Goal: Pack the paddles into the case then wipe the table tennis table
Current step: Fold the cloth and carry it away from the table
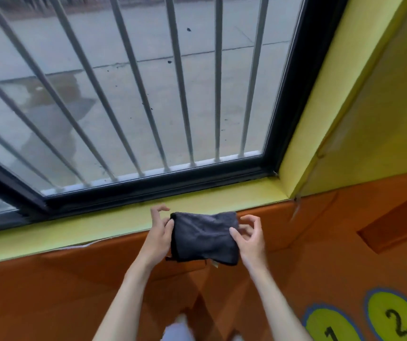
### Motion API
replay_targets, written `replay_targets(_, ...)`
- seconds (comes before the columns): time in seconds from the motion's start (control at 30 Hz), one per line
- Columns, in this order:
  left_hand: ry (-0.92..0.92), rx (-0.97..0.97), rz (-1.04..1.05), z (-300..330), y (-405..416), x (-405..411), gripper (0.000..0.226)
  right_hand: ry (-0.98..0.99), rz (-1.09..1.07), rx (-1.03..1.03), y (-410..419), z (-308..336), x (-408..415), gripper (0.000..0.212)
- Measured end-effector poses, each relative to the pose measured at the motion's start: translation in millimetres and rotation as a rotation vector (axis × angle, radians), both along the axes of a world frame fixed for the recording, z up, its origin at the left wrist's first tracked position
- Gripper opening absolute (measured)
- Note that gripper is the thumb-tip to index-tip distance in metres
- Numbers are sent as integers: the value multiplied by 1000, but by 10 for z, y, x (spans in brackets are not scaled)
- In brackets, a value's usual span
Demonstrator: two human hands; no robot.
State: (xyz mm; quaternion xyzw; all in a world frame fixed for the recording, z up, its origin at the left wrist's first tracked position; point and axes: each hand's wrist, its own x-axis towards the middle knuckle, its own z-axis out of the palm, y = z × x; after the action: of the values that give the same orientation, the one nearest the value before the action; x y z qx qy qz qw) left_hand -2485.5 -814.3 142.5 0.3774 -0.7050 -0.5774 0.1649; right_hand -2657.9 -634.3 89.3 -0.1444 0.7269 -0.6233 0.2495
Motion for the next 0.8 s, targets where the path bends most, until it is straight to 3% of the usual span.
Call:
replay_targets(0.07,-80,-59,-12,-138,-81,-12,11,118,92,58,-123,-75,-124,27)
replay_targets(0.23,-163,-95,125,-524,-357,-90,33,136,270,176,-595,-303,-356,36)
replay_targets(0.37,-154,-39,152,-848,-731,-173,27,123,308,253,-1066,-486,-466,38)
replay_targets(0.8,-376,-65,122,-1695,-1582,-436,45,248,356,613,-2132,-1173,-555,43)
